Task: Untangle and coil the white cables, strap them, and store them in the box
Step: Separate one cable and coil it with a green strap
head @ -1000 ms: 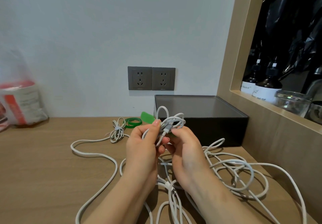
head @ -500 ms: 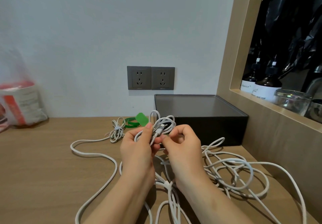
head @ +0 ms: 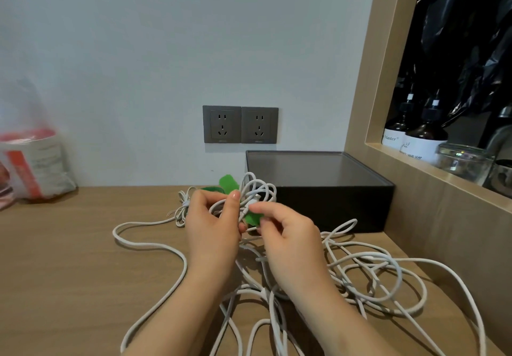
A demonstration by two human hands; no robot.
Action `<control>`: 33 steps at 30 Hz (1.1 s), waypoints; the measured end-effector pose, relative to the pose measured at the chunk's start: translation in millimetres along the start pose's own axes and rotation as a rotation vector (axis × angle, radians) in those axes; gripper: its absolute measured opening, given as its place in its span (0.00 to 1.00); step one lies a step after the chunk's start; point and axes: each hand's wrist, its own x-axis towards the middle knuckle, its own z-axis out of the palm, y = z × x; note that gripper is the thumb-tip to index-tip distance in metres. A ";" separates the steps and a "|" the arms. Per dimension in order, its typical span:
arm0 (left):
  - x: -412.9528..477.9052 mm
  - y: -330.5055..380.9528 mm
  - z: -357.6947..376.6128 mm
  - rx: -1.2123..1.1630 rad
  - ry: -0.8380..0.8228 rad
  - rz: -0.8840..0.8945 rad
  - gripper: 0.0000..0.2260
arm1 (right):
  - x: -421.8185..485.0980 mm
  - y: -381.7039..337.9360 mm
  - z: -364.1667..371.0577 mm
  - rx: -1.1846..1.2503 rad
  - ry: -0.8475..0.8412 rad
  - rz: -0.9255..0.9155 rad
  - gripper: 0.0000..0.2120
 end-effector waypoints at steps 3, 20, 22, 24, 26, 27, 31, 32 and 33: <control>3.7 1.3 -2.3 -0.081 0.037 -0.096 0.07 | -0.1 4.8 2.6 -0.193 -0.042 -0.116 0.18; 7.8 6.4 -13.1 0.197 -0.353 -0.035 0.08 | 16.8 29.7 -13.0 -0.527 -0.061 -0.577 0.08; 7.2 8.0 -13.2 0.194 -0.380 -0.008 0.06 | 16.5 30.1 -11.8 -0.463 -0.099 -0.483 0.09; 6.3 7.6 -13.3 0.151 -0.402 -0.018 0.04 | 17.1 30.8 -10.3 -0.419 -0.109 -0.415 0.10; 5.9 6.4 -13.7 0.136 -0.420 -0.043 0.05 | 17.6 32.3 -9.1 -0.394 -0.103 -0.386 0.07; 6.2 5.7 -13.9 0.128 -0.429 -0.055 0.07 | 17.4 32.6 -8.6 -0.379 -0.096 -0.381 0.06; 5.1 5.2 -13.4 0.084 -0.455 -0.117 0.06 | 16.6 30.5 -7.6 -0.319 -0.081 -0.367 0.05; 4.6 4.8 -13.1 0.088 -0.451 -0.125 0.06 | 16.3 29.6 -7.7 -0.306 -0.077 -0.361 0.04; 4.3 3.9 -12.7 0.088 -0.446 -0.134 0.06 | 15.9 28.9 -7.9 -0.297 -0.069 -0.355 0.04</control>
